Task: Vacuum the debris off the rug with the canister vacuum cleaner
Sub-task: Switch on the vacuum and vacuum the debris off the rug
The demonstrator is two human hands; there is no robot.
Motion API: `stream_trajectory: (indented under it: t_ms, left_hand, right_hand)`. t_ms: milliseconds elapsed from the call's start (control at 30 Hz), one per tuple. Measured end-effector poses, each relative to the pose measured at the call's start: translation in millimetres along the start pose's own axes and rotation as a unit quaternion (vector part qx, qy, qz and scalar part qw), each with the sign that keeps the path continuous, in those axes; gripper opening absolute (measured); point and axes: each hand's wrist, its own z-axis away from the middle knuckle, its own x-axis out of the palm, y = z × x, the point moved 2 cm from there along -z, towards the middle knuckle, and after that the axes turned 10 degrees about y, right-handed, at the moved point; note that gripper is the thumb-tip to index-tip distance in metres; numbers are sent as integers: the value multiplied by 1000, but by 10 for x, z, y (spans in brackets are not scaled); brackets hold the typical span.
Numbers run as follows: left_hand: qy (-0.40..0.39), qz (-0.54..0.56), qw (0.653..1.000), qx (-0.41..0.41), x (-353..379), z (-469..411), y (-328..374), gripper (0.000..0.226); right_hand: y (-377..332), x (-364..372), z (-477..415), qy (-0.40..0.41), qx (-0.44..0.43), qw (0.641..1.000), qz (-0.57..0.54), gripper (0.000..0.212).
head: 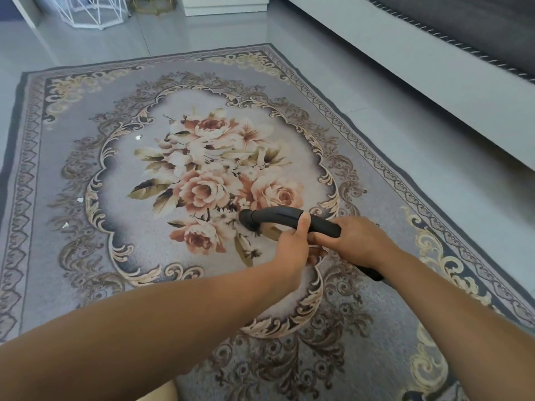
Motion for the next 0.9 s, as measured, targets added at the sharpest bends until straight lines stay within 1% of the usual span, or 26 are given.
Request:
stream_trajectory:
  t_ms: [133,267,367,500,600,700,800,900]
  left_hand:
    - [16,2,1000,-6,-44,-86,103,43]
    - [48,32,998,15,-184,-208,263,42]
    - [80,50,995,22,-398,-332,416,38]
    - [99,56,993,27,-722,-508,601,42]
    - [129,83,988,32,-956,-560,693,32]
    - [162,93,982,39,-1224,-588,755,28]
    - [186,110,976,36,-1507,-613,766,44]
    - [206,126,970,30,-1809,-556,755,45]
  right_hand:
    - [-50,23,-133,3,13,1000,16,58]
    - [-286,94,-303,11,6,999,31,51]
    - [-571,189,-516,6,-8,1000,26,52]
    - [-920,298,-768,0,-15,1000,24,53]
    - [-1190,440,-889,0,-22,999,34,59]
    - [-1486,583,-983,16,-38,998,46,66]
    - [-1770,699,-1026,16,-50,996,74,58]
    - [-2056,834,-1046,9,-70,996,59,59]
